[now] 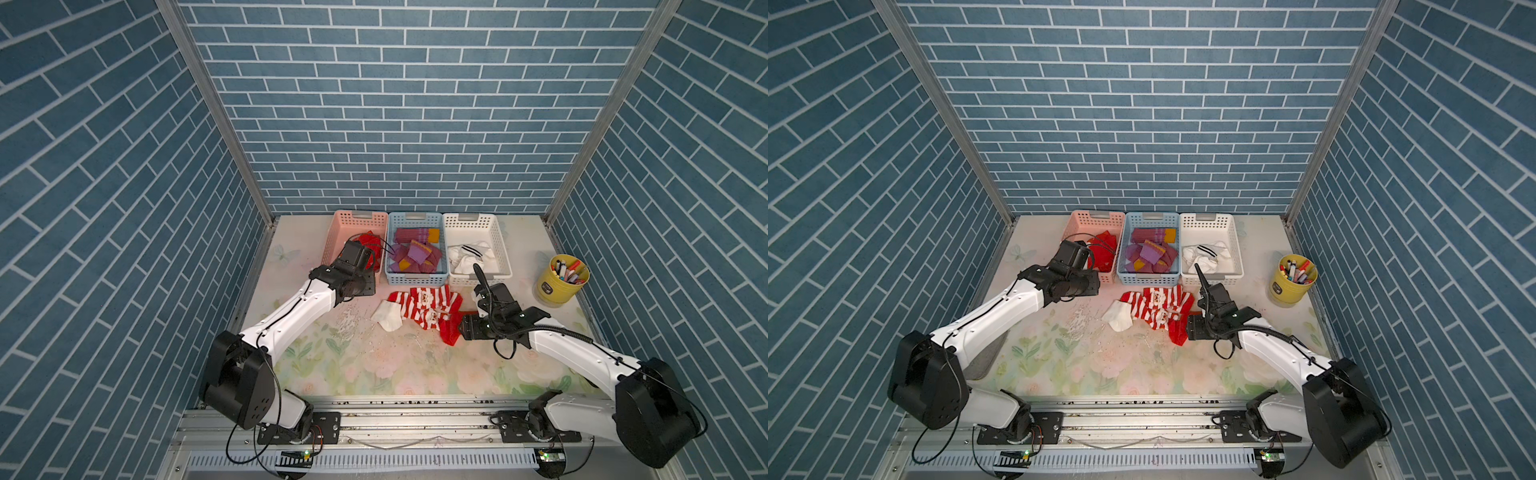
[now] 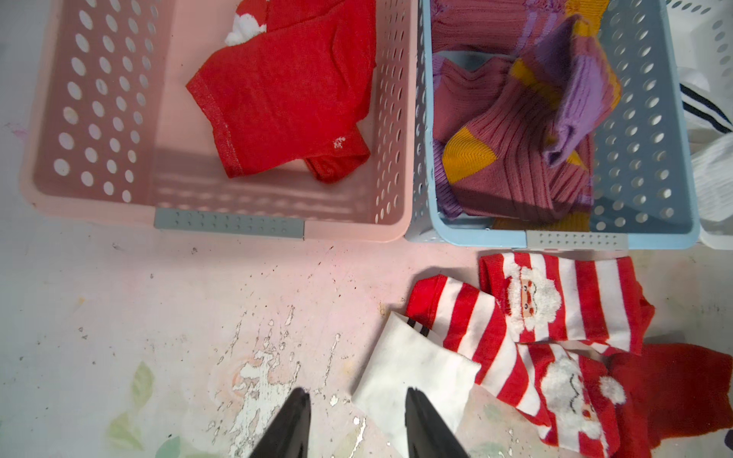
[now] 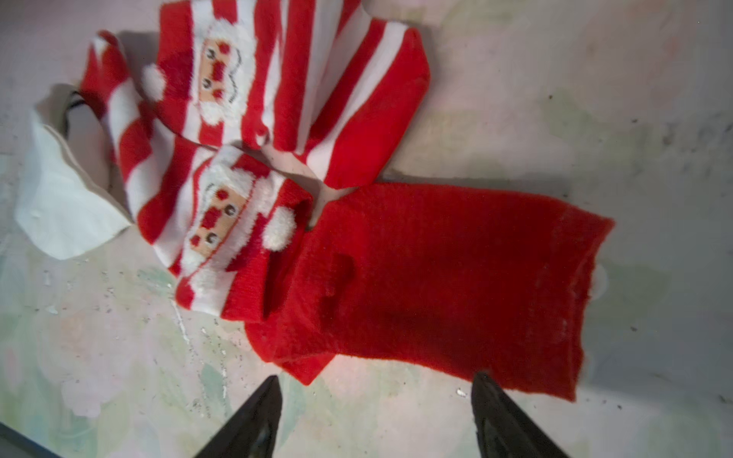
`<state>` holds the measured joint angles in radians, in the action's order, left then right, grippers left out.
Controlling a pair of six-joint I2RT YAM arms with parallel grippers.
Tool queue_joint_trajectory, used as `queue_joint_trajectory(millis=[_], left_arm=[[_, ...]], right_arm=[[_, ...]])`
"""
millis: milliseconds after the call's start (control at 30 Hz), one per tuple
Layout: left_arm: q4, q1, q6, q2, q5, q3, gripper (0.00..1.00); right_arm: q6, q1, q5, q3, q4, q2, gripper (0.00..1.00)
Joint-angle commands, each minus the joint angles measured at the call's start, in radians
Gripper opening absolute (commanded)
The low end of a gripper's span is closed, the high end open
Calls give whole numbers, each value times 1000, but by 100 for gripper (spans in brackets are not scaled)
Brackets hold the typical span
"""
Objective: Sort the socks into the basket by color
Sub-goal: Pick up the sock at the center of the board.
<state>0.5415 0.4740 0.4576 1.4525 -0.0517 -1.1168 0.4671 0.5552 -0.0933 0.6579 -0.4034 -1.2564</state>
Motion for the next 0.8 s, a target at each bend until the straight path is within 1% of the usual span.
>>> queue_joint_trajectory(millis=[0,133,200,567,767], left_arm=[[-2,5,9,-26,-15,11,46],[6,6,7,-28,-13,9,46],[5,7,6,-33,-14,14,46],[24,6,3,-58,-31,35,47],[19,7,2,-57,-27,40,48]], right_arm=[[12,22,80,46,-11,-44,76],[-4,49,133,89,-23,-118,76],[-7,58,141,103,-16,-142,76],[-9,89,126,165,11,-269,74],[28,99,154,163,14,-323,71]])
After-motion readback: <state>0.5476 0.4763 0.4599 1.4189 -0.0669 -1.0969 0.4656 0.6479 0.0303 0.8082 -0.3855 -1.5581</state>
